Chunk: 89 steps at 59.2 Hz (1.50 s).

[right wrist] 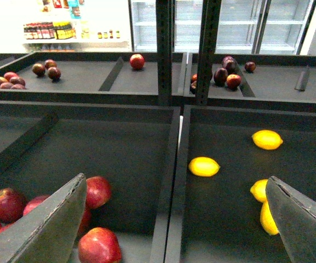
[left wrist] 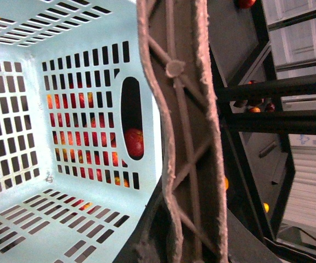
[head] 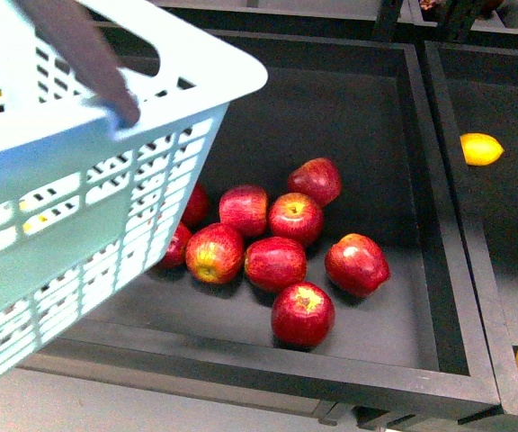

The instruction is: Pick lemon and mango into basket

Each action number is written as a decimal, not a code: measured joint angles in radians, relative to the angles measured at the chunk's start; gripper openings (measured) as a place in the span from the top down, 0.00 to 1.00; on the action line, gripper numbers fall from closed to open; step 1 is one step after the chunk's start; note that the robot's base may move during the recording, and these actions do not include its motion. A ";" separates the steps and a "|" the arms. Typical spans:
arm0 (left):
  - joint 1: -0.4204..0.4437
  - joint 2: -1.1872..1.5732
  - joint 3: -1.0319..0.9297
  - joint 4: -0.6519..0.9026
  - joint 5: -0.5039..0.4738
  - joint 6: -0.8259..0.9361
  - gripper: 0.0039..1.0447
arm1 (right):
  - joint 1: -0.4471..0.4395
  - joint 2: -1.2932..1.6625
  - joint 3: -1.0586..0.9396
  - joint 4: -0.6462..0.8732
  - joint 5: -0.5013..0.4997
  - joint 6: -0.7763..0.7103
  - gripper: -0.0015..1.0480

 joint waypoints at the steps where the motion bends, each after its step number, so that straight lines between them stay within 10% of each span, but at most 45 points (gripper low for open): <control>1: -0.005 0.011 0.008 0.003 -0.001 0.001 0.94 | 0.000 0.000 0.000 0.000 0.000 0.000 0.08; 41: -0.353 0.518 0.402 0.148 0.253 0.088 0.94 | 0.000 0.000 0.000 0.000 0.000 0.000 0.08; 71: -0.351 0.518 0.402 0.148 0.237 0.117 0.94 | 0.000 0.000 0.000 0.000 0.000 0.000 0.08; 82: -0.352 0.518 0.402 0.148 0.243 0.116 0.94 | 0.156 0.208 0.109 -0.283 0.539 0.330 0.08; 89: -0.350 0.518 0.402 0.148 0.236 0.116 0.94 | 0.115 0.206 0.140 -0.257 0.570 0.412 0.08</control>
